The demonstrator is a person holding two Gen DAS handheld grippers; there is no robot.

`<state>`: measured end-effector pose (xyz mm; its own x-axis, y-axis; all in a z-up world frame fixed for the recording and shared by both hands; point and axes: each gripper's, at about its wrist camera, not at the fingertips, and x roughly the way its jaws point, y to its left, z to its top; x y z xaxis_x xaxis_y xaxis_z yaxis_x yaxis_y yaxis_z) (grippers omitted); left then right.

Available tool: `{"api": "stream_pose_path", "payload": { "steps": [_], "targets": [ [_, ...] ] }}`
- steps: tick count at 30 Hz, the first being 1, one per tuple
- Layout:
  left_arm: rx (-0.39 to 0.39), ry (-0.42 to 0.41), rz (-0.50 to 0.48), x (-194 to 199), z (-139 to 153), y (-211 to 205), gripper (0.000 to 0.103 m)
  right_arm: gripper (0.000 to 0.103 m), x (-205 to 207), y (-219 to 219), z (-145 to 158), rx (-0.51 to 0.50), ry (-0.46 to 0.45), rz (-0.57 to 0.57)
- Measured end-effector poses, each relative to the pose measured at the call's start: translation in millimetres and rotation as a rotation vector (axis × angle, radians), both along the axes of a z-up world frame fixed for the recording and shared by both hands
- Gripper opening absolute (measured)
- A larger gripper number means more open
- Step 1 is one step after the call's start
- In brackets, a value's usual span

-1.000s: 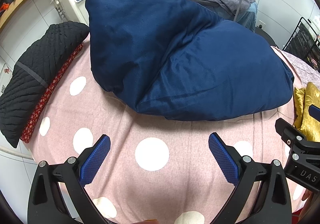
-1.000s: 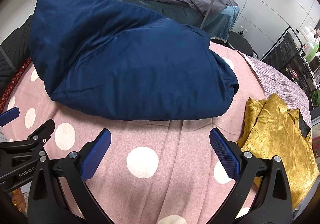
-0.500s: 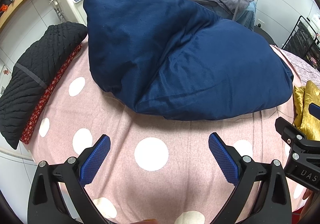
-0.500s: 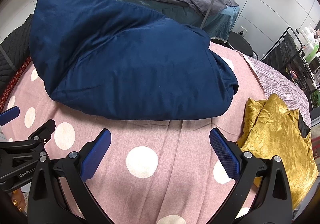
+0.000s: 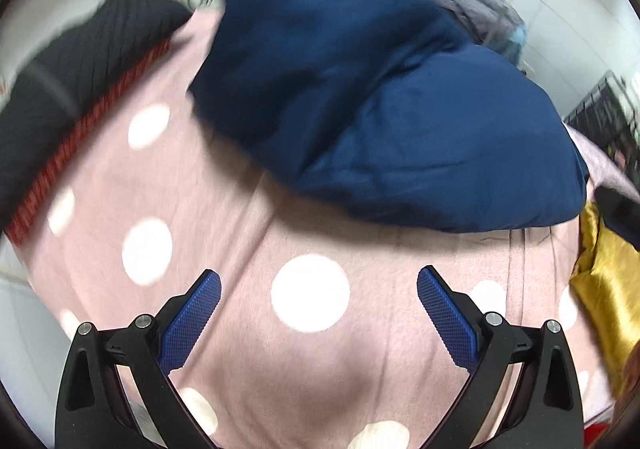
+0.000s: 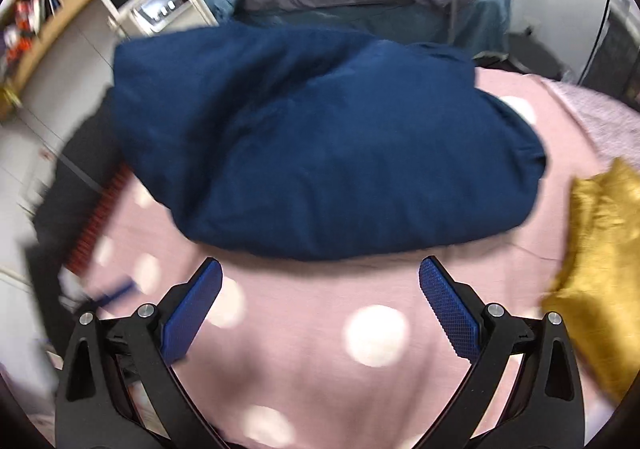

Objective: Fold large clothes
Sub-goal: 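Grasp the navy jacket with the right gripper and lift it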

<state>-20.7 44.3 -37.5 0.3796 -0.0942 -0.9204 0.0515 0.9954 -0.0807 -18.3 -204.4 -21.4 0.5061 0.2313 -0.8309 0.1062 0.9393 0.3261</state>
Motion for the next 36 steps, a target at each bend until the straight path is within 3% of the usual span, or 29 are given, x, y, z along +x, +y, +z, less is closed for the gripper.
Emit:
{"api": "stream_pose_path", "payload": {
  "steps": [6,11,17,20,22,23,24,26,30,32,36],
  "targets": [
    [-0.09,-0.019,0.166,-6,-11,89,0.096,0.097,67,19,11,0.276,0.036,0.005],
    [-0.122,-0.051,0.267,-11,-10,141,0.096,0.097,142,51,21,0.303,0.019,-0.045],
    [-0.075,-0.065,0.279,-9,-12,162,0.096,0.097,197,65,-21,0.36,0.121,-0.195],
    [-0.09,-0.069,0.264,-8,-11,162,0.096,0.097,208,75,-55,0.472,0.193,-0.205],
    [-0.103,-0.074,0.244,-8,-9,158,0.096,0.074,203,79,-70,0.557,0.188,-0.199],
    [-0.109,-0.078,0.238,-9,-9,157,0.096,0.038,201,80,-69,0.551,0.166,-0.168],
    [-0.119,-0.083,0.23,-10,-7,155,0.096,0.017,199,83,-66,0.518,0.156,-0.141],
    [-0.133,-0.094,0.22,-12,-3,150,0.096,0.008,188,85,-52,0.423,0.099,-0.065],
    [-0.157,-0.151,0.204,-22,15,142,0.095,0.006,140,77,-12,0.368,-0.052,0.018],
    [-0.158,-0.19,0.193,-27,30,139,0.095,0.006,98,75,14,0.328,-0.124,0.082],
    [-0.148,-0.284,0.187,-39,64,138,0.095,0.005,-4,51,35,0.277,-0.247,0.158]
  ]
}}
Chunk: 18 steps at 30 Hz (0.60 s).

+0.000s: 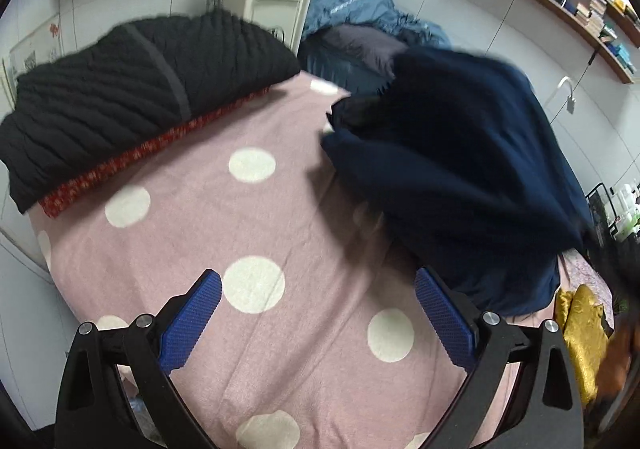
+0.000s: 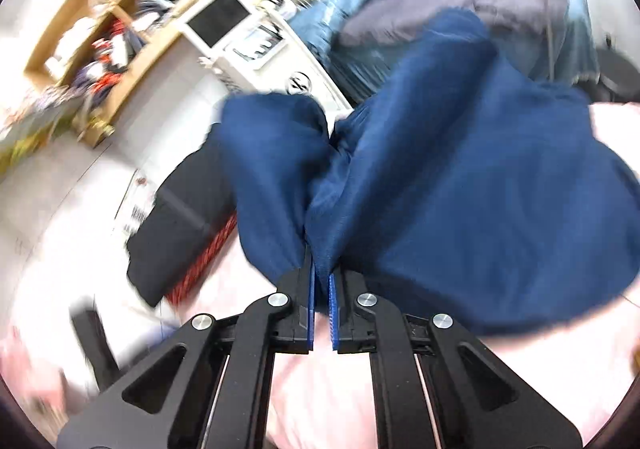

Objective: Fold large clothes
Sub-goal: 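Lift the jacket with the right gripper while the left gripper grasps its collar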

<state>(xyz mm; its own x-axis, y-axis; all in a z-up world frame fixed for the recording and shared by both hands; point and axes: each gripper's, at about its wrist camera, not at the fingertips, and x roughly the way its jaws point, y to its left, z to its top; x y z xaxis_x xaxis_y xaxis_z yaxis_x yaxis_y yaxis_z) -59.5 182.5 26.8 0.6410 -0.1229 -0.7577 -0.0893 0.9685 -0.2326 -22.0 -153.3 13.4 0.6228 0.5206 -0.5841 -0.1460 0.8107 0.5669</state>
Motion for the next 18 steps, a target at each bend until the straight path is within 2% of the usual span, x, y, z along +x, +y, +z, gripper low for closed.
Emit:
{"api": "stream_pose_path", "payload": {
  "steps": [3,5,7,10,12,14,16,17,18],
  "targets": [
    [0.003,-0.056,-0.004,-10,23,-4,0.095,0.005,-84,-52,-6,0.062,-0.02,-0.076],
    [0.002,-0.09,-0.02,-16,38,-13,0.095,0.005,-139,-95,-16,0.107,-0.004,-0.18],
    [-0.002,-0.115,-0.041,-21,48,-24,0.095,0.005,-182,-122,-25,0.105,0.011,-0.265],
    [-0.02,-0.145,-0.099,-26,62,-47,0.096,0.005,-255,-165,-56,0.119,0.094,-0.405],
    [-0.018,-0.152,-0.15,-26,67,-68,0.096,0.006,-283,-185,-85,0.146,0.176,-0.474],
    [0.001,-0.143,-0.185,-26,65,-86,0.096,0.009,-306,-191,-115,0.1,0.307,-0.53],
    [0.014,-0.123,-0.251,-24,59,-109,0.096,0.014,-312,-193,-133,0.107,0.4,-0.562],
    [0.015,-0.113,-0.276,-25,55,-117,0.096,0.017,-314,-195,-138,0.072,0.433,-0.597],
    [0.021,-0.101,-0.293,-27,50,-123,0.096,0.035,-314,-194,-135,0.036,0.422,-0.623]
  ]
}}
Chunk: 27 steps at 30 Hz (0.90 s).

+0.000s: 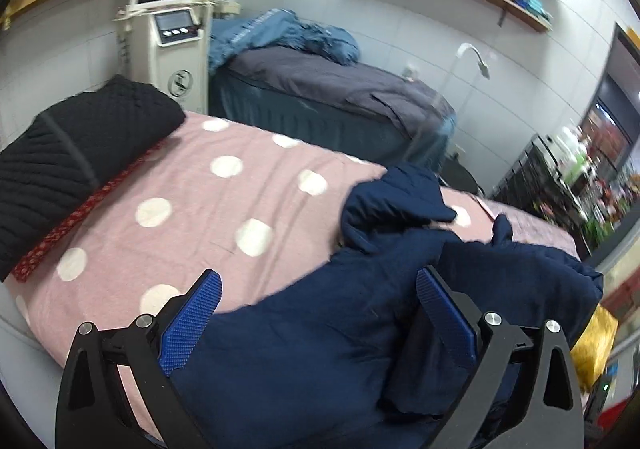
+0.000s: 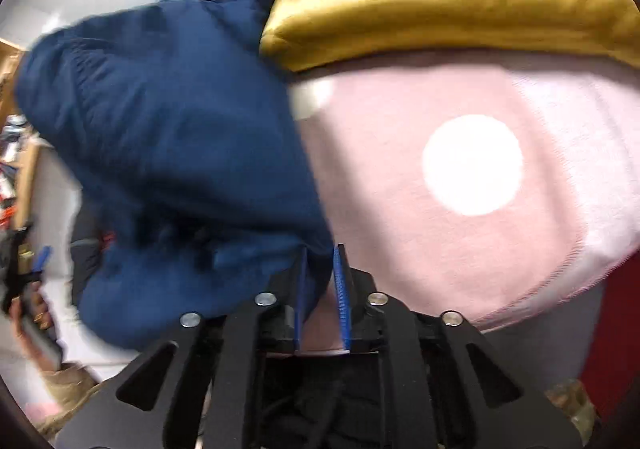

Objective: Fold large clothes
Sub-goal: 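Lift the jacket with the right gripper while the left gripper grasps its collar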

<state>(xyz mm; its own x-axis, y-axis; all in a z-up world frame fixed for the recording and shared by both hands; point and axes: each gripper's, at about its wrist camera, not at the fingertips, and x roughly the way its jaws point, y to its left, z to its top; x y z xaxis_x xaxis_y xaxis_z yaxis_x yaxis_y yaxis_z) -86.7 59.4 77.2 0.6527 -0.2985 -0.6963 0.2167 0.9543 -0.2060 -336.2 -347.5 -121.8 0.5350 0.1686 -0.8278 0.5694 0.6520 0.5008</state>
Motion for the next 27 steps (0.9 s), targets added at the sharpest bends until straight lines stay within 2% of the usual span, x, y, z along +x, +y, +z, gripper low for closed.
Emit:
{"api": "stream_pose_path", "payload": {
  "steps": [1,2,3,5,6,10,14,17,20,24,27],
  "targets": [
    [0.014,0.01,-0.013,0,-6,-6,0.096,0.054,-3,-2,8,-0.068,-0.015,-0.027],
    [0.032,0.021,-0.03,1,-13,-12,0.096,0.093,-6,-4,15,-0.123,-0.033,-0.057],
    [0.04,0.027,-0.039,2,-19,-15,0.096,0.097,-5,-6,23,-0.154,-0.054,-0.08],
    [0.05,0.049,-0.05,7,-33,-19,0.096,0.097,5,0,44,-0.225,-0.131,-0.091],
    [0.055,0.068,-0.059,10,-41,-21,0.096,0.097,22,7,59,-0.283,-0.15,-0.04],
    [0.091,0.119,-0.078,22,-68,-26,0.096,0.097,59,27,95,-0.418,-0.178,0.008],
    [0.144,0.125,-0.136,48,-83,-34,0.096,0.097,82,31,111,-0.39,-0.232,0.002],
    [0.227,0.068,-0.186,70,-85,-53,0.096,0.097,80,41,121,-0.478,-0.222,0.004],
    [0.256,0.047,-0.284,103,-97,-80,0.096,0.097,74,41,131,-0.541,-0.261,-0.022],
    [0.327,0.12,-0.266,165,-136,-111,0.096,0.097,82,38,130,-0.48,-0.262,0.024],
    [0.298,0.18,-0.281,201,-159,-133,0.096,0.097,74,40,142,-0.5,-0.312,0.01]
  ]
}}
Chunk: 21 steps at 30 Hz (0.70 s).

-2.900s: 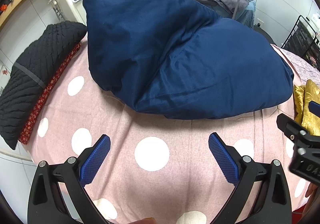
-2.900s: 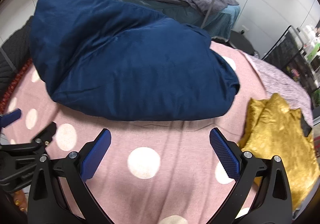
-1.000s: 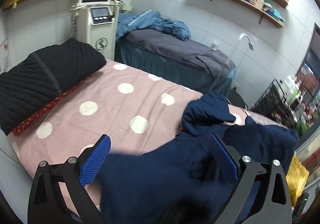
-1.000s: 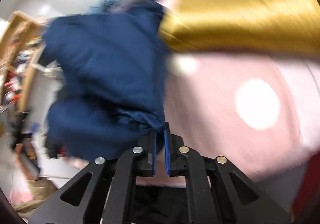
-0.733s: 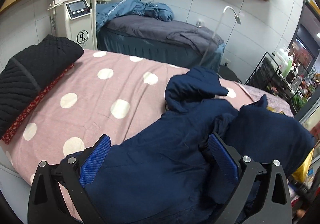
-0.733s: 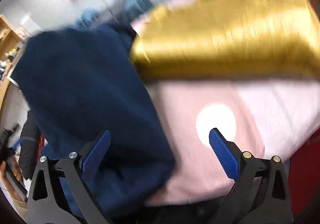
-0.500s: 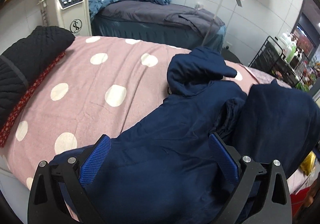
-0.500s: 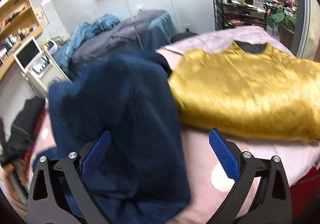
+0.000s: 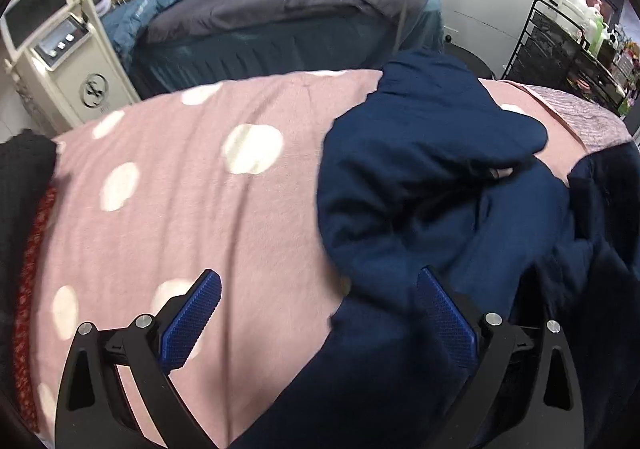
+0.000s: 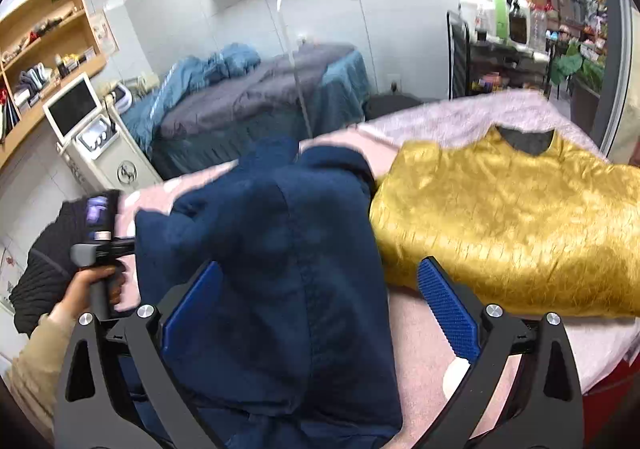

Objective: Fold large clothes
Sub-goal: 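Lift the jacket with the right gripper while the left gripper grasps its collar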

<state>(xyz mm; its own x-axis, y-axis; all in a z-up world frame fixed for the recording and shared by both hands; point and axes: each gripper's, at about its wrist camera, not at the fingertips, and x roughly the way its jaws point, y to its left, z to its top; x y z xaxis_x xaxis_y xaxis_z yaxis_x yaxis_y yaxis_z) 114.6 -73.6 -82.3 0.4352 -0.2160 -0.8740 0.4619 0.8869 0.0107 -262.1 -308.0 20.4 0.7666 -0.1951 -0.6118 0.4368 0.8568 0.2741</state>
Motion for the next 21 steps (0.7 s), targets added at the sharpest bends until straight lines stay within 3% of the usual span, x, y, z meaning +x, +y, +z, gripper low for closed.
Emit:
{"api": "stream_pose_path", "payload": {
  "steps": [2,4,6,8,10,11,13,15,16,18,21],
  "targets": [
    [-0.031,0.039,-0.02,15,-12,-18,0.096,0.097,-7,-4,2,0.007,-0.053,-0.016],
    [-0.045,0.08,-0.054,23,-24,-38,0.096,0.097,-2,-8,-3,0.053,-0.041,0.009],
    [-0.029,0.11,-0.079,26,-39,-60,0.096,0.097,14,-13,-22,0.15,0.049,0.064],
    [0.002,0.087,-0.058,26,-50,-72,0.095,0.097,26,-13,-39,0.228,0.115,0.107],
    [-0.028,0.097,-0.039,25,-54,-72,0.077,0.097,34,-12,-55,0.245,0.166,0.121],
    [-0.064,0.128,-0.031,25,-56,-69,0.057,0.097,35,-10,-60,0.241,0.176,0.124],
    [-0.079,0.127,-0.015,24,-51,-63,0.038,0.093,39,-4,-70,0.212,0.2,0.138],
    [-0.116,0.135,-0.03,21,-44,-57,0.023,0.07,43,3,-73,0.175,0.216,0.158],
    [-0.133,0.137,-0.037,19,-41,-55,0.022,0.063,44,5,-74,0.165,0.219,0.164],
    [-0.153,0.111,-0.054,9,-29,-53,0.018,0.038,43,9,-73,0.154,0.215,0.171],
    [-0.171,0.048,-0.082,-11,-3,-52,0.015,0.026,35,11,-67,0.145,0.189,0.163]
  ]
}}
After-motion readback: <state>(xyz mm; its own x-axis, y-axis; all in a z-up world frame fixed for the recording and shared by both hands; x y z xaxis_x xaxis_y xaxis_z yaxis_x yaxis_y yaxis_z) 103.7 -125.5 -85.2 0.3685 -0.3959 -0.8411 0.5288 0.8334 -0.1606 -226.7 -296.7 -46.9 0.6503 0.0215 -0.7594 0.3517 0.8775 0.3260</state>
